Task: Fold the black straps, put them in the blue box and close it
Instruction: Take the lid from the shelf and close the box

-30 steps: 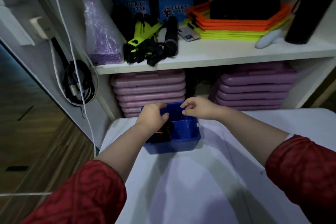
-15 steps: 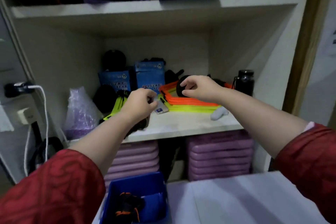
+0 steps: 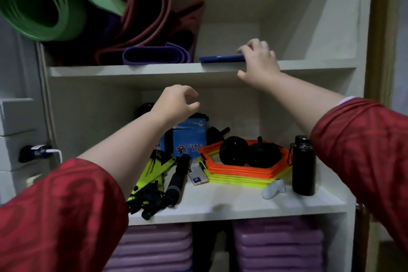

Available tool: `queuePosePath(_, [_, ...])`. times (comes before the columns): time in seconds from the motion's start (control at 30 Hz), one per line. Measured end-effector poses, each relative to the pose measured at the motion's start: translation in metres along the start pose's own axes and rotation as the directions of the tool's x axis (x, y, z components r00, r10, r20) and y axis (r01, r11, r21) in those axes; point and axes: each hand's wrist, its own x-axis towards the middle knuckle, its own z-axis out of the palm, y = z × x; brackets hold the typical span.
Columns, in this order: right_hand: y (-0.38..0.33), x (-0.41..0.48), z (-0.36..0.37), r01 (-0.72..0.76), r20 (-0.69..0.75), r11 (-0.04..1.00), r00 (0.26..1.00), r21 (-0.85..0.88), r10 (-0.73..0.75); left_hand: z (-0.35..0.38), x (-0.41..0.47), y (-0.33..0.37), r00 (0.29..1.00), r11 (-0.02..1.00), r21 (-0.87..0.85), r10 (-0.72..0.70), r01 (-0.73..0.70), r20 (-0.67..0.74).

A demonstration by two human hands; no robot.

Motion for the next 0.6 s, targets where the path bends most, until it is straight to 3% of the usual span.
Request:
queuePosePath(0.1, [0.009,0.019,0.006,0.016,0.154,0.987,0.988,-0.162,0.01,0.001,0.005,0.001,1.0,1.0,0.004,0.01,-0.01,-0.013])
queuePosePath(0.17, [0.015,0.024,0.013,-0.021,0.17,0.98,0.984,-0.198,0.055,0.003,0.006,0.003,1.0,1.0,0.001,0.011,-0.011,-0.013])
queuePosePath(0.27, [0.019,0.024,0.015,-0.09,-0.022,0.992,0.996,-0.085,0.089,0.007,0.006,0.005,1.0,1.0,-0.011,0.015,-0.015,-0.012])
queuePosePath(0.43, [0.027,-0.003,-0.009,-0.045,-0.303,0.995,0.95,0.091,0.071,0.01,0.002,0.01,0.999,0.999,-0.007,0.041,-0.041,-0.007])
queuePosePath(0.53, [0.034,-0.024,-0.026,-0.059,-0.434,0.947,0.878,0.316,0.2,0.013,0.0,0.012,0.999,0.999,-0.015,0.05,-0.05,0.004])
queuePosePath(0.6, [0.035,-0.035,-0.035,-0.071,-0.442,0.857,0.833,0.51,0.333,0.015,-0.001,0.016,0.999,0.999,-0.024,0.045,-0.044,0.01])
